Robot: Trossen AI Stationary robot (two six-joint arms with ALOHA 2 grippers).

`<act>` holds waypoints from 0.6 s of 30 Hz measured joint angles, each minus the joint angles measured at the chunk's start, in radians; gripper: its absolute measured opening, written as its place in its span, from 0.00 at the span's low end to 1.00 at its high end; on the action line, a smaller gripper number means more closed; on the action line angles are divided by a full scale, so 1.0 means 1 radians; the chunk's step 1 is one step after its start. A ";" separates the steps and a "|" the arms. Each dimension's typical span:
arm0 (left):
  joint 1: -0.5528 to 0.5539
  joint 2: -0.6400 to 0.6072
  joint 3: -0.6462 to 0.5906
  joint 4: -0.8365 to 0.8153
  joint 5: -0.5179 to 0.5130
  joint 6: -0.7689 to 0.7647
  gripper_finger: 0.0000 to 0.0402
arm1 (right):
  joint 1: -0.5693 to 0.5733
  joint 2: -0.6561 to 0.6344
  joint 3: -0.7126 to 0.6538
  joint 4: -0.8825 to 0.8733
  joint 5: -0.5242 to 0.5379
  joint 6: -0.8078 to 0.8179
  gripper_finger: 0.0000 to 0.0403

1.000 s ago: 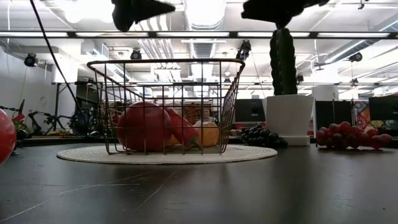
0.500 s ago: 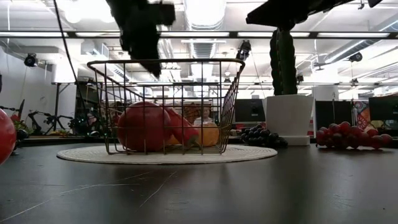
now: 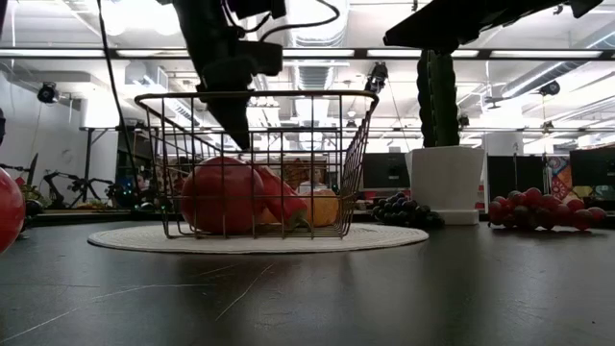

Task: Build produce basket
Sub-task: Put the red chili pepper into the wire basket

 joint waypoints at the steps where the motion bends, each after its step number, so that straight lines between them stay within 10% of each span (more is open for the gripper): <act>1: 0.000 0.005 -0.004 0.005 0.006 0.001 0.02 | 0.000 0.000 -0.001 0.000 0.000 0.000 0.15; 18: 0.000 0.016 0.015 0.045 0.009 0.001 0.02 | 0.000 0.001 -0.004 -0.001 0.000 0.003 0.15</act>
